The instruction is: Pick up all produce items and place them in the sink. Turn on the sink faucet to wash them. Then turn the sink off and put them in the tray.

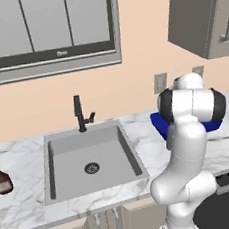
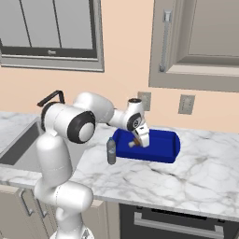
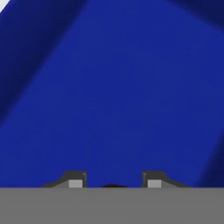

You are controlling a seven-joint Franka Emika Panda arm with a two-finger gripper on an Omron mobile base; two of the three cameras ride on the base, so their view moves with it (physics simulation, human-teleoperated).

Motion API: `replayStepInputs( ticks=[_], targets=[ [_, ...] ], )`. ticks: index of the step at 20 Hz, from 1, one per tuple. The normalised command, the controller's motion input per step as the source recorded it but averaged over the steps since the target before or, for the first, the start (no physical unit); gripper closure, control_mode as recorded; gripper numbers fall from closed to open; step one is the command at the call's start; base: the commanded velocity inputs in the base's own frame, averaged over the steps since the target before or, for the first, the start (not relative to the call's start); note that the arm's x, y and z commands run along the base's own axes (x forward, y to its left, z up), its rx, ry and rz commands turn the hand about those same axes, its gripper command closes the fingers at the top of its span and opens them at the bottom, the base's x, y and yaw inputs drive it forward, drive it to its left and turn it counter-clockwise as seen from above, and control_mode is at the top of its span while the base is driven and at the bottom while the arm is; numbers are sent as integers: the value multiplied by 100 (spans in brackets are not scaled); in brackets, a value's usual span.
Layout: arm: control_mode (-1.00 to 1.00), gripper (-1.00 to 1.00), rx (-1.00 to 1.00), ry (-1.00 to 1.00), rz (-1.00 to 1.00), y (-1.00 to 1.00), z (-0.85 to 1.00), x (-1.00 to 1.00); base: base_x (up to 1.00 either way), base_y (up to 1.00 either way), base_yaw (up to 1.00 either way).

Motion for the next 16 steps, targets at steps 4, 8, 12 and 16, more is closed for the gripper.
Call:
replayStepInputs(
  ticks=[4, 8, 12, 16],
  targets=[
    [-100, 100, 0, 0, 0, -6, -15, 6, 0, 0, 0],
    [-100, 100, 0, 0, 0, -6, -16, 3, 0, 0, 0],
    [-100, -100, 0, 0, 0, -1, -16, 8, 0, 0, 0],
    [-100, -100, 0, -1, 0, 0, 0, 2, 0, 0, 0]
  ],
)
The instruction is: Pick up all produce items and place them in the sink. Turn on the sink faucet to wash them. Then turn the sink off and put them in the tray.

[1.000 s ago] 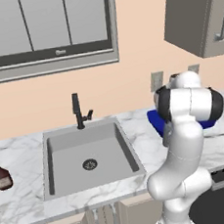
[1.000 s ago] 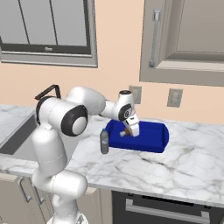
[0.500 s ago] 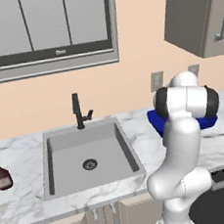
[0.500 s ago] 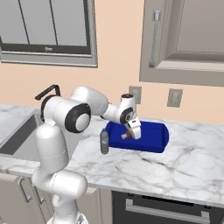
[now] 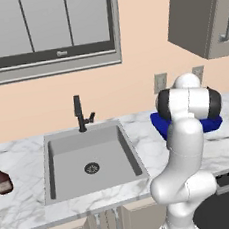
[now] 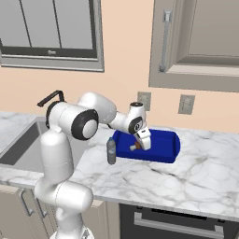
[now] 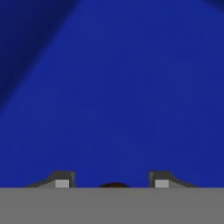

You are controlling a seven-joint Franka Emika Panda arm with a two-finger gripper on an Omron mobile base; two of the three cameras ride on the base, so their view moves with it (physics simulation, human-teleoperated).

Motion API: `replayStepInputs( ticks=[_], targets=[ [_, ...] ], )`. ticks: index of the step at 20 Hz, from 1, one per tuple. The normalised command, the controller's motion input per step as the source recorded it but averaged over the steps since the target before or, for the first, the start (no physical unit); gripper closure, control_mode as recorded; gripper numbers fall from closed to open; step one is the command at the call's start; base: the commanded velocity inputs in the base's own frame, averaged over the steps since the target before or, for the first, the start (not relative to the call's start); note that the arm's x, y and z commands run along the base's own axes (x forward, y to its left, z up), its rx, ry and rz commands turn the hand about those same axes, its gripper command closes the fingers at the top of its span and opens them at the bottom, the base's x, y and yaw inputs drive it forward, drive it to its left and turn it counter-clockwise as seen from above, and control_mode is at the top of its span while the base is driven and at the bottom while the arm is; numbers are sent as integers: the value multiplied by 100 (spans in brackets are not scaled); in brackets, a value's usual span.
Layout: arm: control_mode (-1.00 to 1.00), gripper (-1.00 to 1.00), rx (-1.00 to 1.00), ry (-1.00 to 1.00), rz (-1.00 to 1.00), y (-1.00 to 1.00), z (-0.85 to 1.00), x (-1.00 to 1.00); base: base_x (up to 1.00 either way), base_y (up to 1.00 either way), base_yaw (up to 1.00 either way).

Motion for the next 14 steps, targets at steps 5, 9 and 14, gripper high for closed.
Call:
replayStepInputs(
  ticks=[5, 9, 14],
  targets=[
    [-100, -100, 0, -1, 0, 0, 14, 0, 0, 0, 0],
    [-100, -100, 0, 0, 0, 0, 28, 0, 0, 0, 0],
    [-100, -100, 0, -1, 0, 0, 36, -8, 0, 0, 0]
  ],
)
